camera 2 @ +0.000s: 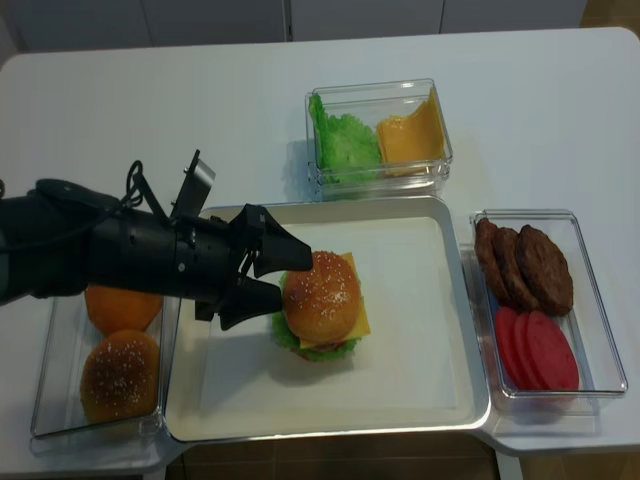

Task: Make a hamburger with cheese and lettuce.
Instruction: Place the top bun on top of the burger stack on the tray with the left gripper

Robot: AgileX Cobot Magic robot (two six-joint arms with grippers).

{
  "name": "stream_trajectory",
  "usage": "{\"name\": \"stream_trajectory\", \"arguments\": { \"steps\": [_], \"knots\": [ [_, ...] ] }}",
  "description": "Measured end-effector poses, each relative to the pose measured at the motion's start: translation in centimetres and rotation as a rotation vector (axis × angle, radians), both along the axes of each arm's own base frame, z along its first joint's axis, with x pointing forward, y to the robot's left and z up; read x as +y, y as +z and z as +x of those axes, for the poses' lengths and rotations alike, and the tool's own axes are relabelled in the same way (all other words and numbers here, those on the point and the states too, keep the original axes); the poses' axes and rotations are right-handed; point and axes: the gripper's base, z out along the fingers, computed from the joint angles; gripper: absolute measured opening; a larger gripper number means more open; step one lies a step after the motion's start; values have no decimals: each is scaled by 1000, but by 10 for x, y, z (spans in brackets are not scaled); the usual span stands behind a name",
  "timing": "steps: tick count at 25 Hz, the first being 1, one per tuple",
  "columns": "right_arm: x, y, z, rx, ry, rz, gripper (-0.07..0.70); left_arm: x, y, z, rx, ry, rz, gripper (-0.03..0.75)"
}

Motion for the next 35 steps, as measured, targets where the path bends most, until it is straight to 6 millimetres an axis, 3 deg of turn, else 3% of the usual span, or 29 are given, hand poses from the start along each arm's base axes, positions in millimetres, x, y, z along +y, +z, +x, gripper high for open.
{"name": "stream_trajectory", "arguments": {
  "steps": [17,26,35],
  "knots": [
    [0,0,0,0,0,0,266,5,3,1,-10,17,8,612],
    [0,0,0,0,0,0,266,38,52,-5,-190,109,147,604],
    [0,0,0,0,0,0,266,72,94,-43,-279,85,526,577]
  ]
}}
